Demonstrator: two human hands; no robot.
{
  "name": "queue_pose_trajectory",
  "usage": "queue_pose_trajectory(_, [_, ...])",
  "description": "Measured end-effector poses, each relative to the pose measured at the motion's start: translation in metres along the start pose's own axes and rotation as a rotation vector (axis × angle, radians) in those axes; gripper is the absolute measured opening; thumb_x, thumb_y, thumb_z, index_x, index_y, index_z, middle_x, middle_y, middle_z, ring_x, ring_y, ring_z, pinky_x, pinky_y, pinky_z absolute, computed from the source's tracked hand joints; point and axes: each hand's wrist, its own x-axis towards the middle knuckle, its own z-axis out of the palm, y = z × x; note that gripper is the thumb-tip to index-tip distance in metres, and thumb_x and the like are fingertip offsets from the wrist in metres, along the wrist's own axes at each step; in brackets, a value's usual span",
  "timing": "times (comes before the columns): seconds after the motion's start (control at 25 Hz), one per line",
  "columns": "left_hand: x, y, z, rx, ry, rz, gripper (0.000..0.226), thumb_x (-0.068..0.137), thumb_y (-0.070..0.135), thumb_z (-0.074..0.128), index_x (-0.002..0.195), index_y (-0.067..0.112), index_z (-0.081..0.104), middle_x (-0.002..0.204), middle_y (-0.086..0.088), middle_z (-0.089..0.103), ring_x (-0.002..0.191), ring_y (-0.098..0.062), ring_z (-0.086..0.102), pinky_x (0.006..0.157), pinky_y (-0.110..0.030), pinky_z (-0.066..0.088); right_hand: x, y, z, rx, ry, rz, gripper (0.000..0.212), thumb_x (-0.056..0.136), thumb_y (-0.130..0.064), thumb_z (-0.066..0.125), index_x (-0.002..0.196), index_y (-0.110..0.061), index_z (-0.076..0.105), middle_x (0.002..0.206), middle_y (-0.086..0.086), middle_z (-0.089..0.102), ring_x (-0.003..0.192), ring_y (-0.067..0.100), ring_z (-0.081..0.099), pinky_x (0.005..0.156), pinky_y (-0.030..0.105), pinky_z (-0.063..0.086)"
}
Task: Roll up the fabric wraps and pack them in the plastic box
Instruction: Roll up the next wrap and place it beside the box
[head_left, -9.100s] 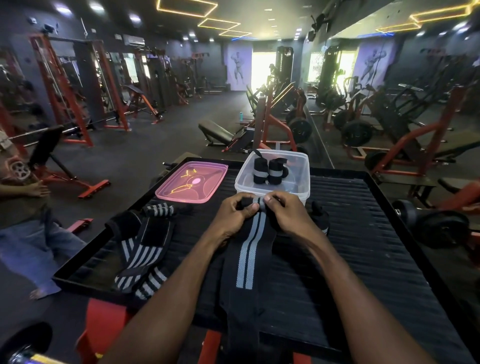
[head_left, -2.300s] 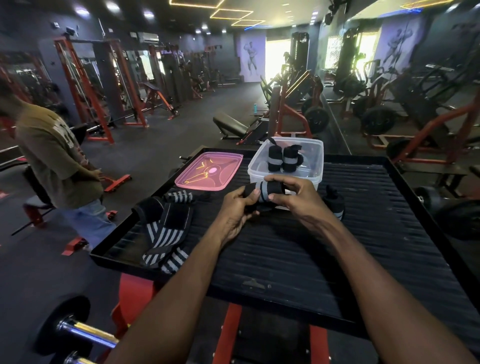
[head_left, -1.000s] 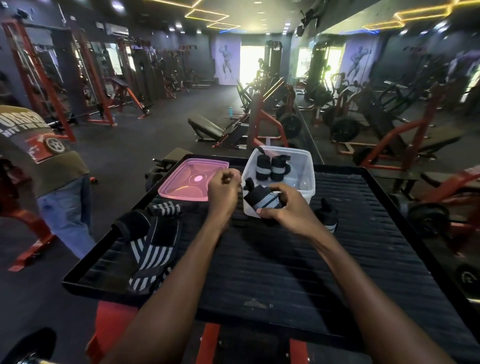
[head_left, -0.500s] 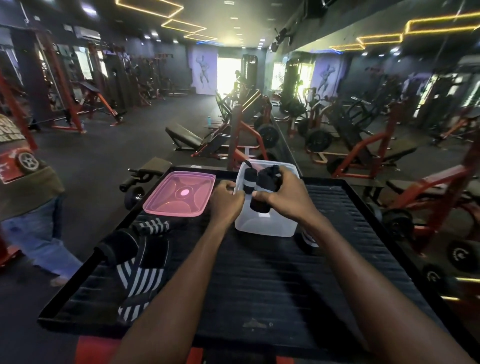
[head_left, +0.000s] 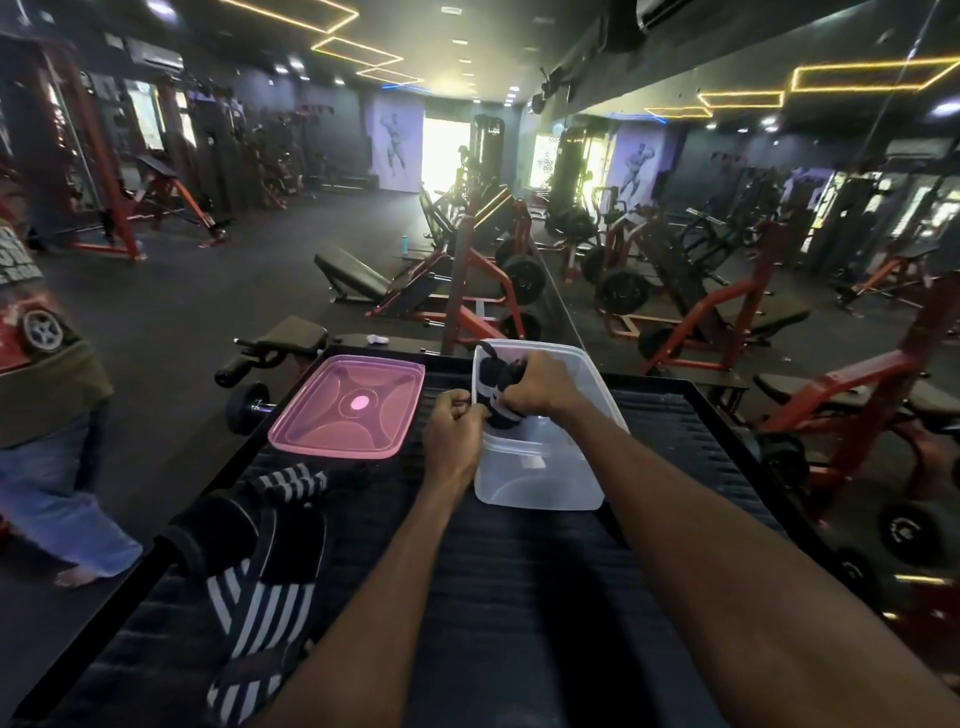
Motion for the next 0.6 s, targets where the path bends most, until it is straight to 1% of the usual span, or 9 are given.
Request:
queue_pose_trajectory(0.08, [0.002,-0.001,-0.001,-0.016,-0.020,0.006,0.014,0.085,0.014,0.061,0.093,0.025,0.064,0.090,0.004,0.069,0.093,-0.023,0.066,0.086,-0.040,0.052,0.012,-0.001,0.011,-0.117,-0.064,-0.029,0.040,0.076,-0.016,0.080,0.111,-0.006,0.064,0.099,0.008,0.065,0.099,0.024,0.062,0.082,0.032,0.050])
queue_pose_trajectory(0.16, [0.003,-0.002,-0.001,-0.018,-0.033,0.023,0.016,0.086,0.014,0.060,0.086,0.030,0.062,0.084,0.009,0.068,0.090,-0.021,0.066,0.082,-0.038,0.051,0.022,-0.004,0.020,-0.183,-0.091,-0.054,0.043,0.076,-0.018,0.081,0.115,-0.009,0.063,0.104,0.009,0.065,0.101,0.025,0.062,0.087,0.033,0.053])
queue_pose_trajectory(0.24, [0.003,-0.004,-0.001,0.000,-0.026,0.051,0.012,0.088,0.015,0.059,0.090,0.026,0.064,0.082,0.014,0.066,0.087,-0.018,0.064,0.079,-0.032,0.050,0.030,-0.005,0.025,-0.240,-0.088,-0.072,0.045,0.075,-0.023,0.082,0.114,-0.012,0.063,0.108,0.010,0.068,0.101,0.027,0.065,0.090,0.039,0.056])
queue_pose_trajectory(0.32, [0.005,-0.006,-0.001,0.025,-0.018,0.071,0.012,0.090,0.015,0.058,0.095,0.024,0.063,0.082,0.017,0.063,0.083,-0.012,0.061,0.077,-0.028,0.047,0.037,-0.006,0.029,-0.284,-0.091,-0.082,0.042,0.076,-0.024,0.081,0.112,-0.013,0.062,0.107,0.011,0.068,0.101,0.028,0.065,0.090,0.042,0.057])
queue_pose_trajectory(0.44, [0.007,-0.009,0.000,0.022,-0.012,0.075,0.011,0.090,0.016,0.059,0.094,0.026,0.063,0.082,0.017,0.064,0.081,-0.006,0.061,0.080,-0.030,0.048,0.043,-0.004,0.034,-0.270,-0.081,-0.075,0.040,0.076,-0.022,0.081,0.109,-0.013,0.062,0.106,0.011,0.068,0.101,0.029,0.065,0.091,0.043,0.056])
queue_pose_trajectory(0.6, [0.009,-0.013,0.002,0.016,-0.007,0.078,0.012,0.090,0.017,0.060,0.099,0.023,0.065,0.087,0.016,0.066,0.087,-0.012,0.063,0.082,-0.031,0.049,0.043,-0.001,0.038,-0.230,-0.057,-0.074,0.038,0.077,-0.022,0.083,0.109,-0.013,0.064,0.106,0.010,0.068,0.104,0.028,0.064,0.093,0.041,0.055])
